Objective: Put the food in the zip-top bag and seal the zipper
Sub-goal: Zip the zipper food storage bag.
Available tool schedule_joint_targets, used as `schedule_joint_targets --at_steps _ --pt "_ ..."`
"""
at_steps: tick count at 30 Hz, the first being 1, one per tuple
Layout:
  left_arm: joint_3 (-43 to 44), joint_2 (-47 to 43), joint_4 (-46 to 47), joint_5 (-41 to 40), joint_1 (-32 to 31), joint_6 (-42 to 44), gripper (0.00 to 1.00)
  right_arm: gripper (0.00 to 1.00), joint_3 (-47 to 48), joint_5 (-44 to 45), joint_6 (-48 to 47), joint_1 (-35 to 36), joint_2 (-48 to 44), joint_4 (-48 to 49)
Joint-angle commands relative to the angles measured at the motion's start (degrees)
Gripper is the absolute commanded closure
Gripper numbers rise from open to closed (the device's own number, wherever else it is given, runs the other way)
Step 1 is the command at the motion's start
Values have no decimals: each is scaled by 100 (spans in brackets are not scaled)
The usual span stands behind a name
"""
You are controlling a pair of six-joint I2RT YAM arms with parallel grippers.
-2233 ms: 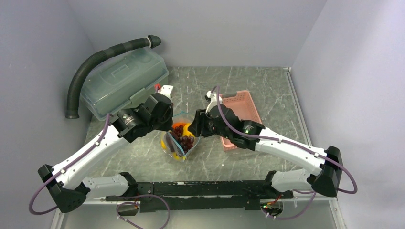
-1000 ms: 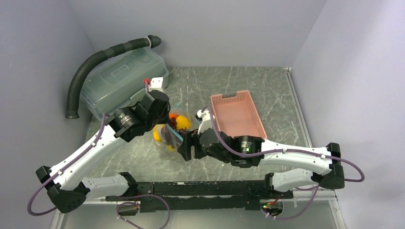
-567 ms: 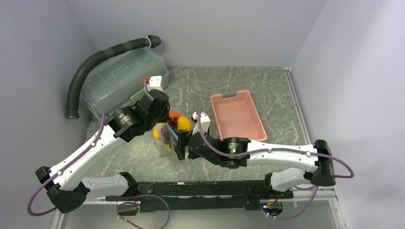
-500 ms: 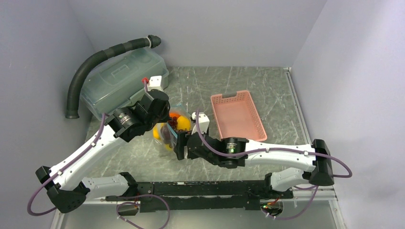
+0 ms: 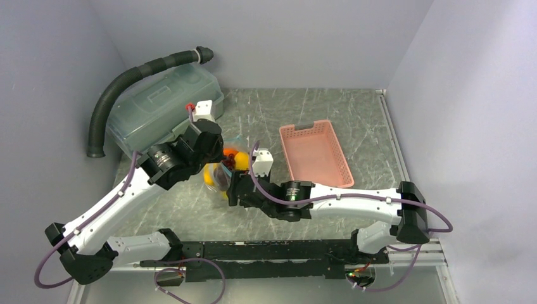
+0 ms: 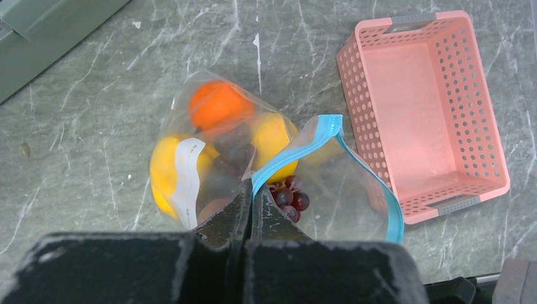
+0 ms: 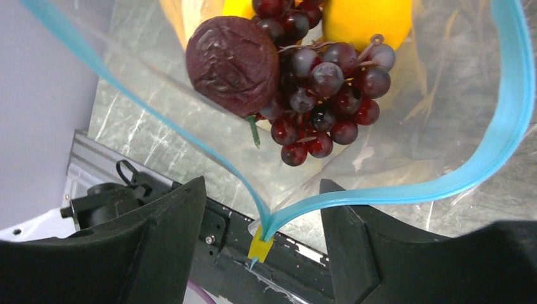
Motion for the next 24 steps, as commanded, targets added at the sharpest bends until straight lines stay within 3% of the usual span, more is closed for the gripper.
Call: schedule_joint_targets --at_steps 1,17,22,24 --pt "148 -261 368 -98 16 -146 100 33 185 305 234 -119 18 108" --pt "28 -452 280 13 18 -163 100 74 -51 119 -122 -321 -140 429" --pt "13 -470 237 -19 16 -172 100 97 -96 -2 -366 -368 -235 418" --pt "9 -486 204 -49 17 -163 100 100 -124 -26 -517 -379 -286 385"
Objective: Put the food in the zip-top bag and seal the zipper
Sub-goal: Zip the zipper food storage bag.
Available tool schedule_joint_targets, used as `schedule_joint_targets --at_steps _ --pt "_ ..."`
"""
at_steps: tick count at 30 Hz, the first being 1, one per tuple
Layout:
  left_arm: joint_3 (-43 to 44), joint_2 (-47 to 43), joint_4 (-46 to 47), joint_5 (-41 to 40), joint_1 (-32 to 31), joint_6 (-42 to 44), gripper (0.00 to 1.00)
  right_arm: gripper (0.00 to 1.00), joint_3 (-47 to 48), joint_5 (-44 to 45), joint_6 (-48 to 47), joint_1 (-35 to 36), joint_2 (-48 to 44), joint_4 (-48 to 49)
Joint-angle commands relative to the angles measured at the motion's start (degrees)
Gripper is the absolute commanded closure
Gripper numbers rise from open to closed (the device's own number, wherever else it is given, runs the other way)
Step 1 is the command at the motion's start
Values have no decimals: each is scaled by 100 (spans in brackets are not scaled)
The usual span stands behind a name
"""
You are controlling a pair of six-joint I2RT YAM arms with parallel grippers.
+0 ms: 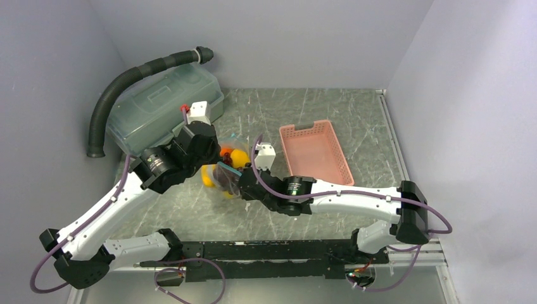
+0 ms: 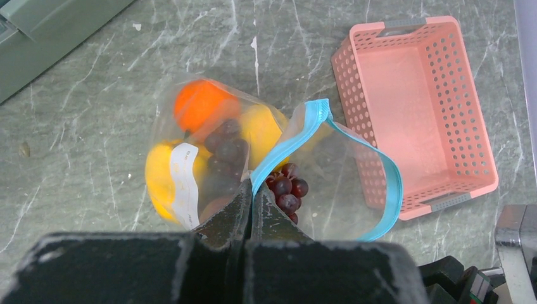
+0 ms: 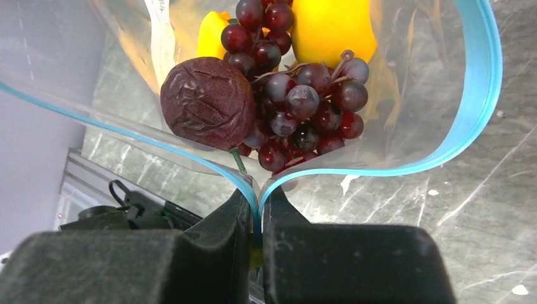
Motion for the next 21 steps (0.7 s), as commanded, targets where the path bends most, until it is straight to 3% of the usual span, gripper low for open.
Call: schedule_joint_targets --at_steps 1,4,11,21 --pt "50 -217 209 -82 16 -141 100 100 -64 -46 -432 -47 -339 136" --pt "-7 -243 171 -141 19 -137 99 100 -258 -110 -861 -44 -543 297" --pt "-116 -326 133 -73 17 -64 70 100 -126 -832 -2382 -51 -712 113" --pt "-332 -714 201 284 16 280 54 100 511 -1726 -4095 -51 -921 -883"
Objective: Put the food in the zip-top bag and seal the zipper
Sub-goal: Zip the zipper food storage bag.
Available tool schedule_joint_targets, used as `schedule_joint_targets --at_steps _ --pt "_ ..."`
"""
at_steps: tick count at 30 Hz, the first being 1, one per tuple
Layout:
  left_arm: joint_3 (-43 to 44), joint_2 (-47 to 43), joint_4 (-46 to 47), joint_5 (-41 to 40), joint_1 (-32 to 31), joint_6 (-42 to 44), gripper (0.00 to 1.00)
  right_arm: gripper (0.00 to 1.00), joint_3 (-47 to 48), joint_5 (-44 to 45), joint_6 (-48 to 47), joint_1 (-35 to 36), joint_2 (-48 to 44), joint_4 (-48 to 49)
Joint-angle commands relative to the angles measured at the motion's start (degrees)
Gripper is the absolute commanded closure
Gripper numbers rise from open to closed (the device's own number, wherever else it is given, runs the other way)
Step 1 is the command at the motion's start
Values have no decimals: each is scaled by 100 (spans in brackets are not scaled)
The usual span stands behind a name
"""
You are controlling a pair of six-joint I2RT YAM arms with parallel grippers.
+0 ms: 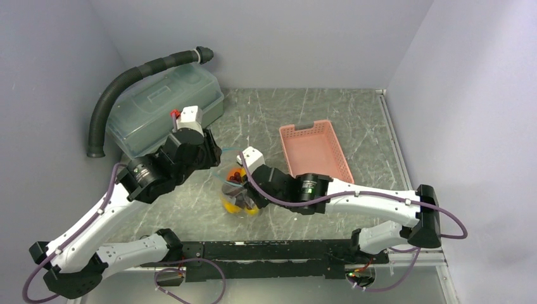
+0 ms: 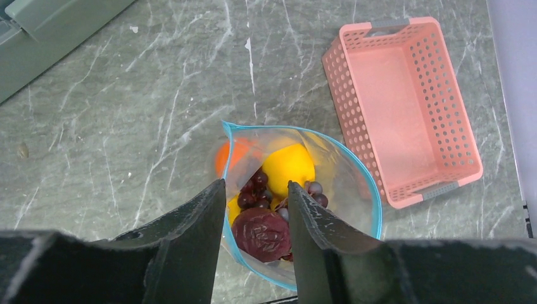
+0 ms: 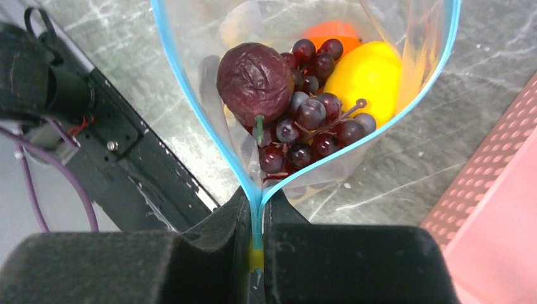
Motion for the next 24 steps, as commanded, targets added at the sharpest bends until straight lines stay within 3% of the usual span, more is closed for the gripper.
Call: schedule_joint_targets --at_steps 1,15,18,20,24 --pt "-77 -237 179 270 12 275 53 100 692 -415 -1035 -12 -341 -469" --pt "-523 -939 903 2006 12 1467 35 100 2106 -1811 -2108 -12 -181 -2011" --pt "-635 -1116 1116 2645 16 1765 29 100 2282 -2158 -2225 -12 -100 -2278" --pt "-716 -1236 1254 3162 12 1957 19 100 2348 -2327 -2284 -12 -58 -2390" --pt "-907 -1423 1579 4103 13 2252 15 100 2464 -2931 -2428 -14 -6 -2528"
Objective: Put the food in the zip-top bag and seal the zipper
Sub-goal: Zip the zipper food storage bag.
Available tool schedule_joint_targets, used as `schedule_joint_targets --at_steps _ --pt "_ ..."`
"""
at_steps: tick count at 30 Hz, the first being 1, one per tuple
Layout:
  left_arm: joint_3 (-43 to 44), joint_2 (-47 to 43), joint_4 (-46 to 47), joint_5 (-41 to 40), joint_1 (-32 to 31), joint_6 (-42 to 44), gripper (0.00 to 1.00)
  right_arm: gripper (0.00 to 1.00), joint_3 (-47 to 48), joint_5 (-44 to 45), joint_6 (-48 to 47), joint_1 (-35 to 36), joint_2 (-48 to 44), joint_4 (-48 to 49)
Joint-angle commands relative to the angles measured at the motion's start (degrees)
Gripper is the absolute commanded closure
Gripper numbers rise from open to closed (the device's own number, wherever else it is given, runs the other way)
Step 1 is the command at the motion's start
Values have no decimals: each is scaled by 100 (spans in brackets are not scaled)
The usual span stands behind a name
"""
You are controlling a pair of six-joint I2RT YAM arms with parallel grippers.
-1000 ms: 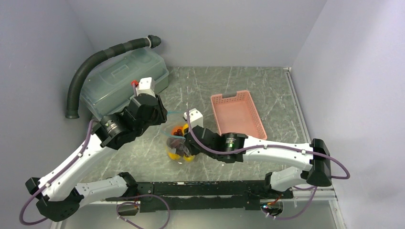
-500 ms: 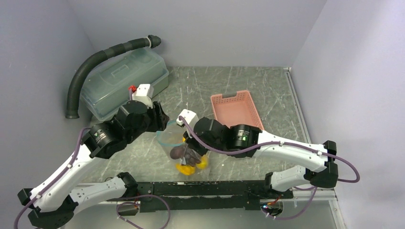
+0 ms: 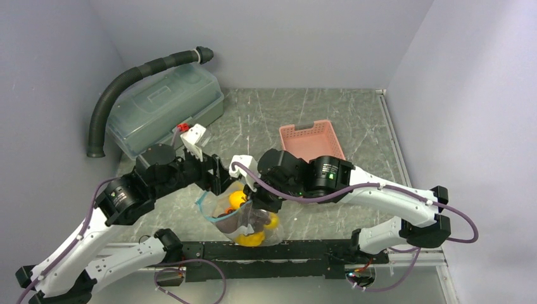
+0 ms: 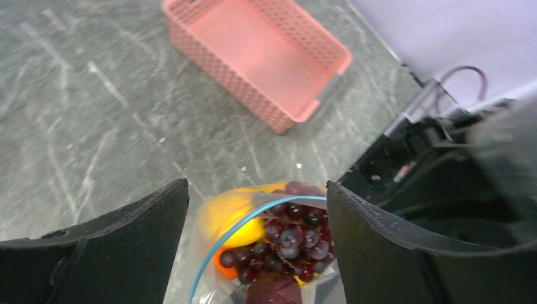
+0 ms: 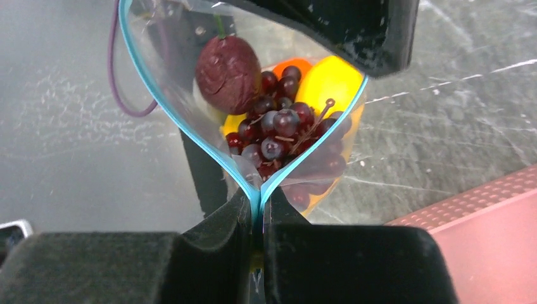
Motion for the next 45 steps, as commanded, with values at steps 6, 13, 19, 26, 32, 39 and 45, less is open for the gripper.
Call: schedule_joint_targets --at_steps 6,13,19,26,32,39,45 --pt "-472 -396 1143 2535 12 767 11 100 612 -1281 -494 -3 86 -221" --pt "-638 -300 1520 3612 16 853 8 100 832 -1852 -552 -3 51 -208" --pt "-655 -153 1869 4522 12 855 7 100 997 -1902 -570 -3 137 -318" --pt "-609 24 1775 5191 12 929 10 100 1092 -1692 -479 -3 106 -329" --pt "-622 75 1721 5324 16 956 14 100 1208 -1549 -336 -19 104 -375" --pt "-504 201 1331 5229 12 1138 19 100 1450 -1314 9 -217 288 -626" --pt "-507 167 1117 5113 12 1226 28 100 1528 -1353 213 -519 361 -786"
